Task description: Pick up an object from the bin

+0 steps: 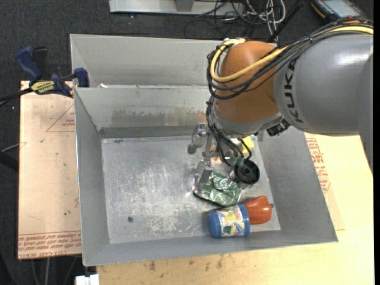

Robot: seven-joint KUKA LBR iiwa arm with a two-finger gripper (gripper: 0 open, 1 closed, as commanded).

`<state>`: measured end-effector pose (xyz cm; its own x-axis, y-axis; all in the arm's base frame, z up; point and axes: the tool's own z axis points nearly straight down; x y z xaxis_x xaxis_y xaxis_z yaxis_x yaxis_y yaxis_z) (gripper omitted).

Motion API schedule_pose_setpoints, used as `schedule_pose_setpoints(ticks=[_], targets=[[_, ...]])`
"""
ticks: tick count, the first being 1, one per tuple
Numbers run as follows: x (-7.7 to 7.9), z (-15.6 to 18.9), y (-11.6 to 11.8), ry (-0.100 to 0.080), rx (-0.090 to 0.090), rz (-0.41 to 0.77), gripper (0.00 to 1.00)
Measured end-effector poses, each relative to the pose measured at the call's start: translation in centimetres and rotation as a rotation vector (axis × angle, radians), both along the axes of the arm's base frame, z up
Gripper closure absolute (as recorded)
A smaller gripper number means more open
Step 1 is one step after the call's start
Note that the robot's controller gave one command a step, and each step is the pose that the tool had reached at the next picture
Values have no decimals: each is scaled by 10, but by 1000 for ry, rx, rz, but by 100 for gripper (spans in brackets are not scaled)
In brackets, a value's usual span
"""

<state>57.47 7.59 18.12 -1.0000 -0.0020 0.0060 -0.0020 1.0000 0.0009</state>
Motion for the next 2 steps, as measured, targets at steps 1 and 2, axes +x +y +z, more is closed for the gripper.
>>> schedule_pose_setpoints(ticks=[1,2], targets=[[2,3,0,-7,0,-1,0],[4,0,-2,-12,2,2,0]])
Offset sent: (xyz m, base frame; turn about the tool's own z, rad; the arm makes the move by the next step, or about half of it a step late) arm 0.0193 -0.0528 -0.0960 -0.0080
